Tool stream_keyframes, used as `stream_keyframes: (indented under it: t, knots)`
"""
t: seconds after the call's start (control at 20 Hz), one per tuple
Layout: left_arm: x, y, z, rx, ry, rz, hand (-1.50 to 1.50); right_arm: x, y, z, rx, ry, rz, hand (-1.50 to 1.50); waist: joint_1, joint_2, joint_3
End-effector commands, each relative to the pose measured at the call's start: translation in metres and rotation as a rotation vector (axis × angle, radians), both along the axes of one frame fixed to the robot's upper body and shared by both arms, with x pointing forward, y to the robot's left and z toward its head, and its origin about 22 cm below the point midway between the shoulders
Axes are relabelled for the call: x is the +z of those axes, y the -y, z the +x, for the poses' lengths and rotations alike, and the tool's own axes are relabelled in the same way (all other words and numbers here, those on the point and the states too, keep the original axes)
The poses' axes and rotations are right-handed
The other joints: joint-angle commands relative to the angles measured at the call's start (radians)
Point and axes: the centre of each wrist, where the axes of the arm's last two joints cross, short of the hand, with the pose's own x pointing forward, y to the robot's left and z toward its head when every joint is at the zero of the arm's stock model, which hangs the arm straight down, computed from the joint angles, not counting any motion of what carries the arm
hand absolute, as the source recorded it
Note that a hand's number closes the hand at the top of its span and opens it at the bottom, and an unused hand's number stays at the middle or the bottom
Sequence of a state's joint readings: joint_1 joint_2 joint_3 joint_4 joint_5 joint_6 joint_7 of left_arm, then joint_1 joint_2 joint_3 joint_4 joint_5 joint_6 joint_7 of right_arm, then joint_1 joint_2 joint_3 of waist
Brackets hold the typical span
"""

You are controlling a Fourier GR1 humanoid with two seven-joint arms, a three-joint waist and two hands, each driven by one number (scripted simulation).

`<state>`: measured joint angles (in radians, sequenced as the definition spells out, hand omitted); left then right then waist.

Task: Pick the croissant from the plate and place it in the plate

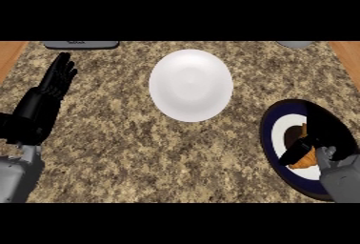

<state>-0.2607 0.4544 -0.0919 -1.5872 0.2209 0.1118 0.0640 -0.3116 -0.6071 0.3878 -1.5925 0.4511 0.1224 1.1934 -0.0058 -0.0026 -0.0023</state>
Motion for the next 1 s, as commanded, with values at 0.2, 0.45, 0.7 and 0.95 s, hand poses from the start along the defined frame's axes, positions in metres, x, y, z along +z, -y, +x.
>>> stream_keyframes:
  t: [0.2,0.45,0.7,0.95]
  knots:
    - [0.003,-0.006,0.004,0.009,0.002,-0.007,0.00,-0.010,0.003,-0.008,-0.189,-0.203,-0.104,-1.50,-0.003,0.000,0.000]
    - [0.005,-0.008,-0.003,0.000,0.001,-0.004,0.00,-0.030,0.028,0.000,-0.220,-0.243,-0.067,-1.50,0.011,0.002,0.002]
    - [0.006,-0.007,0.000,-0.014,-0.010,0.001,0.00,-0.038,0.030,-0.021,-0.199,-0.250,-0.030,-1.50,0.001,0.000,0.002]
    - [0.008,-0.016,0.001,0.007,0.013,0.010,0.00,-0.060,0.041,-0.012,-0.242,-0.292,-0.048,-1.50,0.009,0.003,0.002]
